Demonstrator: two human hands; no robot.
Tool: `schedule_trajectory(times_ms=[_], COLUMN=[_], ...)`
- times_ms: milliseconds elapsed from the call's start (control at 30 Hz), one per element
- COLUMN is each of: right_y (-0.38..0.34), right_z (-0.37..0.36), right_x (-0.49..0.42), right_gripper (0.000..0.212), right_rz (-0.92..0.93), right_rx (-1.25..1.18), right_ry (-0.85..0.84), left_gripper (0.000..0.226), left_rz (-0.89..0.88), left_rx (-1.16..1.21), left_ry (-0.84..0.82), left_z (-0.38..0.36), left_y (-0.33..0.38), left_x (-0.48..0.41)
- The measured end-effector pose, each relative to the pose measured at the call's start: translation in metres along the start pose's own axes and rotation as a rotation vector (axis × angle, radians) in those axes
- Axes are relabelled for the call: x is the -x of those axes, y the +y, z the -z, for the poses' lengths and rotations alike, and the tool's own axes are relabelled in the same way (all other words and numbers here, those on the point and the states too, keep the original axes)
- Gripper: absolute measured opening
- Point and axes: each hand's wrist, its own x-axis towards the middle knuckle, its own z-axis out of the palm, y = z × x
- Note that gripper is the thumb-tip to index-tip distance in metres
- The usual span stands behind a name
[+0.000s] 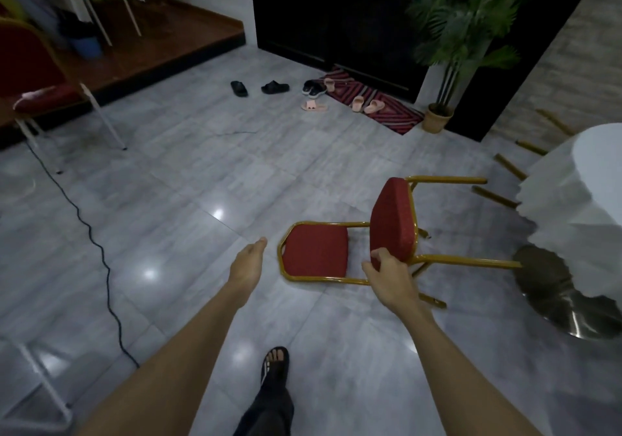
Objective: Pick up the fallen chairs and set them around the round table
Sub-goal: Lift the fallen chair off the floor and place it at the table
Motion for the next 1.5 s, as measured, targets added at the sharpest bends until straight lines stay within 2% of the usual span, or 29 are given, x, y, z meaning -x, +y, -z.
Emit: schedule_trajectory(times_ms=[400, 533, 700, 900, 1133, 1333, 1400, 1467, 1500], right_y=[0.012, 0.04, 0.104, 0.208, 0.329, 0.394, 0.405, 0.416, 0.421], right_z=[-0.075, -0.125, -0.225, -0.36, -0.487, -0.553, -0.57, -0.584, -0.588], right_x=[-0.17, -0.235, -0.316, -0.404, -0.491, -0.51, -0.511, -0.512, -0.512], right_gripper=[0.041, 0.039, 0.039, 0.041, 0.06, 0.098, 0.107, 0.109, 0.109], right_rz=[-0.171, -0.178, -0.139, -0.121, -0.08, -0.069, -0.061, -0.023, -0.016], right_rx=[0.016, 0.046, 0.071, 0.116, 0.315, 0.627, 0.676, 0.625, 0.576], right_ry=[-0.037, -0.066, -0.109, -0.153, -0.216, -0.278, -0.219, -0.087, -0.034], left_gripper=[0.058, 0.061, 0.062, 0.064, 0.045, 0.055, 0.069, 0.087, 0.087], left_rz=[0.08, 0.126, 0.151, 0.197, 0.124, 0.122, 0.12, 0.143, 0.154], left_rx=[-0.11, -0.045, 0.006, 0.072, 0.023, 0.049, 0.049, 0.04, 0.036], left_ry=[-0.092, -0.099, -0.093, -0.064, -0.098, -0.147, -0.121, -0.079, -0.071], left_z=[-0.035, -0.067, -0.12, -0.186, -0.263, -0.287, -0.291, -0.293, -0.293], left_y=[0.028, 0.013, -0.047, -0.157, -0.264, -0.327, -0.356, -0.381, -0.388], left_x=[-0.214, -0.296, -0.407, -0.546, -0.671, -0.741, -0.776, -0.805, -0.813])
